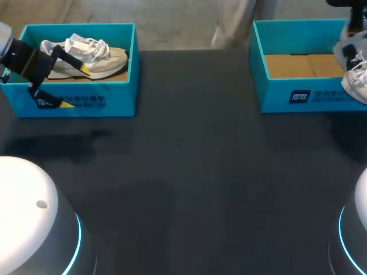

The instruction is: Take the shoe out of the shoebox, open the shoe tongue, remove and reinsert the insole, then place the shoe into the shoebox

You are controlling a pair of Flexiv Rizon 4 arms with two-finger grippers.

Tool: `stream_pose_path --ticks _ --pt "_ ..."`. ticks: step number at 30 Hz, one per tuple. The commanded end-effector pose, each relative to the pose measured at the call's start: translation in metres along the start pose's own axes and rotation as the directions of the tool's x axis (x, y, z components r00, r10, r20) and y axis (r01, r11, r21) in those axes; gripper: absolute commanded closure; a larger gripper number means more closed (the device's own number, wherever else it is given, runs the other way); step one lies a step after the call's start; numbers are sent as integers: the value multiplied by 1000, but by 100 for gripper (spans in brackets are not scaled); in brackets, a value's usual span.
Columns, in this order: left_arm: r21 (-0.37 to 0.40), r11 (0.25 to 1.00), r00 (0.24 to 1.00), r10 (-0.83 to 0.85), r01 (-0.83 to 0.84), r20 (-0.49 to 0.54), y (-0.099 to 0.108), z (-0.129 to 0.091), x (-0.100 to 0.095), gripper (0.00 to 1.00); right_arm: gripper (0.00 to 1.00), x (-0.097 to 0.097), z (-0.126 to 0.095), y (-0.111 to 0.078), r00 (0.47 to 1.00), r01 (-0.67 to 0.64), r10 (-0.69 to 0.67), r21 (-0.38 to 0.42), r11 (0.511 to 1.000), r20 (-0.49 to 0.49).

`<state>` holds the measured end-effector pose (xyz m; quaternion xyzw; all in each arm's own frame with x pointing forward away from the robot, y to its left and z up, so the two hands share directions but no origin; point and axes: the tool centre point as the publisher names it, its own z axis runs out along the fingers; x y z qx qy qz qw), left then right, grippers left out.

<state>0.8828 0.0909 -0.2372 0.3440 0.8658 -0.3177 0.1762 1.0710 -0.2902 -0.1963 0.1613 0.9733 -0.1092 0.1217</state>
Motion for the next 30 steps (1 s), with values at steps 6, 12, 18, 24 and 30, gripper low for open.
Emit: stream_pose_path --ticks 6,12,18,24,30 --pt "-2 1000 1000 1 -1 0 0 0 1 0 100 -11 -1 -18 973 -227 228 21 974 -23" --pt "-2 1000 1000 1 -1 0 0 0 1 0 100 -7 -1 -29 852 -521 523 69 851 -19" --pt "-2 1000 1000 1 -1 0 0 0 1 0 100 -13 -3 -46 659 -747 752 119 654 11" --pt "-2 1000 1000 1 -1 0 0 0 1 0 100 -15 -3 -49 533 -833 846 174 526 -5" --pt "-2 1000 1000 1 -1 0 0 0 1 0 100 -5 -5 -53 385 -897 923 246 367 24"
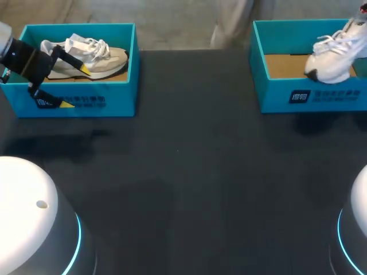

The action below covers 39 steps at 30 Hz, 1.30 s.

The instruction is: Take the shoe out of the shoebox, open the shoe tongue, remove and reinsert the insole, then place the shoe into the shoebox

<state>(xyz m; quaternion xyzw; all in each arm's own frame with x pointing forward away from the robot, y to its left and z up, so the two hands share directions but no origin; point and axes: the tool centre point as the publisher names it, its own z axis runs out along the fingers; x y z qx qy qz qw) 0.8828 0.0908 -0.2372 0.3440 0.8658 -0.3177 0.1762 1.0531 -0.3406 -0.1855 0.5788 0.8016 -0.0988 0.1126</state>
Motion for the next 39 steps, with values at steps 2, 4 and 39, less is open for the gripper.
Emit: stream_pose_path --ticks 2,4,39 --pt "-2 1000 1000 1 -1 0 0 0 1 0 100 -1 -4 3 959 -282 284 113 953 -4" --pt "-2 1000 1000 1 -1 0 0 0 1 0 100 -1 -4 3 959 -282 284 113 953 -4" --pt "-2 1000 1000 1 -1 0 0 0 1 0 100 -2 4 -11 783 -622 621 60 781 32"
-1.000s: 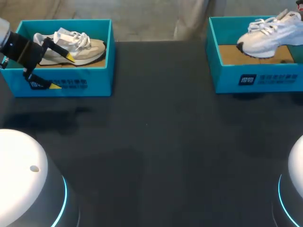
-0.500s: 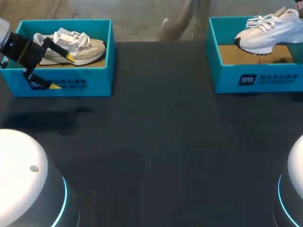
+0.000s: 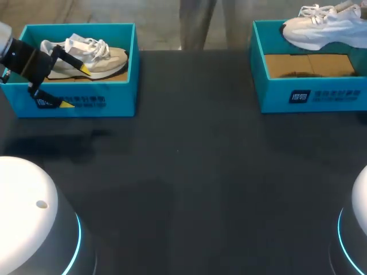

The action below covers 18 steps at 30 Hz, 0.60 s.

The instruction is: Take the shoe out of the shoebox, open the shoe tongue, remove and reinsert the insole, then place the shoe into the shoebox

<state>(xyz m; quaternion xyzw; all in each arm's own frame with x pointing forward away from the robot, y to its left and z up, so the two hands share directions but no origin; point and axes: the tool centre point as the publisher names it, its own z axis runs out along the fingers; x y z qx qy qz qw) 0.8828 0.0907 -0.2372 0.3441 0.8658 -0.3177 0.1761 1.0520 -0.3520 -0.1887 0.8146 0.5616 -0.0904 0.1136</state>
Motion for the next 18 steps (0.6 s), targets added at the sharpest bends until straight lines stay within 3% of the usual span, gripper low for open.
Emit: stream_pose_path --ticks 1,8,10,18 --pt "-2 1000 1000 1 -1 0 0 0 1 0 100 1 -1 -11 1000 -1 1 -21 1000 8" --pt "-2 1000 1000 1 -1 0 0 0 1 0 100 8 16 -14 999 -10 10 -19 1000 40" --pt "-2 1000 1000 1 -1 0 0 0 1 0 100 10 17 -11 999 -31 31 -16 999 9" --pt "-2 1000 1000 1 -1 0 0 0 1 0 100 22 30 1 999 -30 31 -29 999 42"
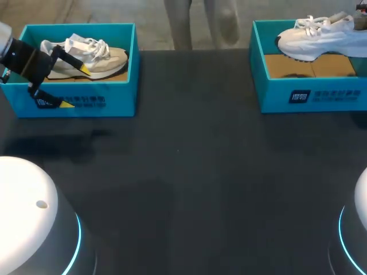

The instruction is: Take the shoe out of the shoebox, open the shoe tongue, remove and reinsert the insole, then place the shoe into the shoebox

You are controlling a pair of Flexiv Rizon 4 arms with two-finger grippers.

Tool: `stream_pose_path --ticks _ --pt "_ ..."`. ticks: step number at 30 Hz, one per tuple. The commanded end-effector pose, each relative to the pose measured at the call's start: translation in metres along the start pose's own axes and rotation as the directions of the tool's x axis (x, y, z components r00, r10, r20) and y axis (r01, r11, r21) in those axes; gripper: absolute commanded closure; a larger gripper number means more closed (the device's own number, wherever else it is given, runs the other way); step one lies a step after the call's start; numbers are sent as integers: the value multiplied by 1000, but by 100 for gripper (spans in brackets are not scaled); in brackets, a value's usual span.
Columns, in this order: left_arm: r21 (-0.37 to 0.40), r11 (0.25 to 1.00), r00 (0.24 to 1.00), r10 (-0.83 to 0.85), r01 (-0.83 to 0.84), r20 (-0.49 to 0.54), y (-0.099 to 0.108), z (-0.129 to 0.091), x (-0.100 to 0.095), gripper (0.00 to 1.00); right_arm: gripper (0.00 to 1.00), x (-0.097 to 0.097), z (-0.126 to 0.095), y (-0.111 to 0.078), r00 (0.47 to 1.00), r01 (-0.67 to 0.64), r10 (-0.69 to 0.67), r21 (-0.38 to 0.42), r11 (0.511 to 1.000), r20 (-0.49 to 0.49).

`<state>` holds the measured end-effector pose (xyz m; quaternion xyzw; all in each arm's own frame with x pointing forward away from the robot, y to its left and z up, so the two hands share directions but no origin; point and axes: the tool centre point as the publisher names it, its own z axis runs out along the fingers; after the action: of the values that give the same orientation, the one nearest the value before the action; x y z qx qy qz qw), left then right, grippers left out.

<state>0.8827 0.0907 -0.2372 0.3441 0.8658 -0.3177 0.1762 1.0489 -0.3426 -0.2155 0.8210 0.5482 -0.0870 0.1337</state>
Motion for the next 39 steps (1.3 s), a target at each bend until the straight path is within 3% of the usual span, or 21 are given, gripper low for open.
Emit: stream_pose_path --ticks 1,19,29,39 --pt "-2 1000 1000 1 -1 0 0 0 1 0 100 9 9 10 1000 0 0 6 1000 14" --pt "-2 1000 1000 1 -1 0 0 0 1 0 100 28 54 28 999 -2 2 6 1000 45" --pt "-2 1000 1000 1 -1 0 0 0 1 0 100 34 80 24 998 6 -8 30 1000 69" --pt "-2 1000 1000 1 -1 0 0 0 1 0 100 34 87 15 997 -3 -1 43 999 77"
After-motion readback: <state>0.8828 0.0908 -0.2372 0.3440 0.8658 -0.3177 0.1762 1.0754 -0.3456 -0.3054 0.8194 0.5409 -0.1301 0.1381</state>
